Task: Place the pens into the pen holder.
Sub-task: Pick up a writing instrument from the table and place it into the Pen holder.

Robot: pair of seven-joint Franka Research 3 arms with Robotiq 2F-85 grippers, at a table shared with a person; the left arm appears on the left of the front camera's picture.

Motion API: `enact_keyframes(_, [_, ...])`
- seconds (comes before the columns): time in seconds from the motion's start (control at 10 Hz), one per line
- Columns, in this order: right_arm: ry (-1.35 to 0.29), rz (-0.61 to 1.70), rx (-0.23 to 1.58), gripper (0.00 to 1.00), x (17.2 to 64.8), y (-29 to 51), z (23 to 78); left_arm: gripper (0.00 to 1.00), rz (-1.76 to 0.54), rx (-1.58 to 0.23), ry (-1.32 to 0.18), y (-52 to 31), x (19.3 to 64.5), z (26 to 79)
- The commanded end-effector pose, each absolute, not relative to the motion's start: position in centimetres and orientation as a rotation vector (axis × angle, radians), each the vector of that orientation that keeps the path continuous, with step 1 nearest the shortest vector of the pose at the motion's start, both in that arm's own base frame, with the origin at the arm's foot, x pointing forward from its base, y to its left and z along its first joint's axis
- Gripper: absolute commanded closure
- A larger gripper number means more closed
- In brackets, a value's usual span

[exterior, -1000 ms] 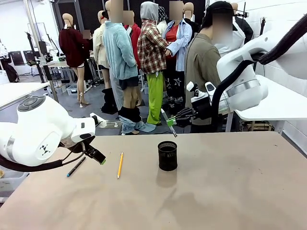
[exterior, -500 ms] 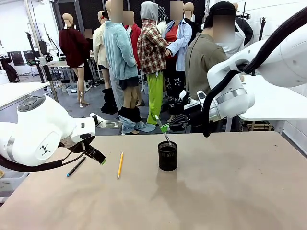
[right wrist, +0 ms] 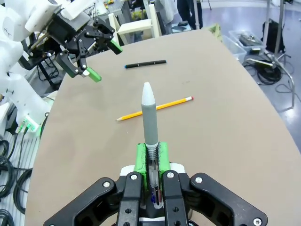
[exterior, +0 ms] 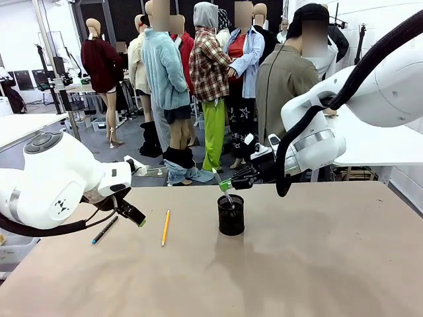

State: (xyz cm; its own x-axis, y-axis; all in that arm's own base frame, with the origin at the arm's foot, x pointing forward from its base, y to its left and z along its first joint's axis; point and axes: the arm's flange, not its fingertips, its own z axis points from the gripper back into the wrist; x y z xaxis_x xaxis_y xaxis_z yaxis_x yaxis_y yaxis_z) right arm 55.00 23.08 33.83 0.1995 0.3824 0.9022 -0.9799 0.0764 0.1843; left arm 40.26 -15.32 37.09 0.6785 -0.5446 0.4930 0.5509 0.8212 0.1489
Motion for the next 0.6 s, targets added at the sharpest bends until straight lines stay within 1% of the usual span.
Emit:
enact_keyframes(0.0, [-0.769, 1.184, 0.951, 0.80, 54.4, 23.3, 33.0, 0.00, -0.610, -0.015, -0.551, -15.1, 40.3, 37.1])
enact_keyframes(0.2, [-0.785, 1.184, 0.938, 0.41, 53.8, 22.6, 33.1, 0.00, -0.610, -0.015, -0.551, -15.1, 40.3, 37.1])
enact_keyframes(0.3, [-0.794, 1.168, 0.918, 0.27, 53.6, 21.8, 33.4, 0.00, -0.610, -0.015, -0.551, -15.1, 40.3, 37.1])
enact_keyframes(0.4, [-0.807, 1.133, 0.891, 0.27, 53.3, 20.6, 33.9, 0.00, -0.610, -0.015, -0.551, -15.1, 40.3, 37.1])
enact_keyframes(0.5, [-0.770, 1.058, 0.790, 0.27, 52.8, 19.0, 34.8, 0.00, -0.610, -0.015, -0.551, -15.1, 40.3, 37.1])
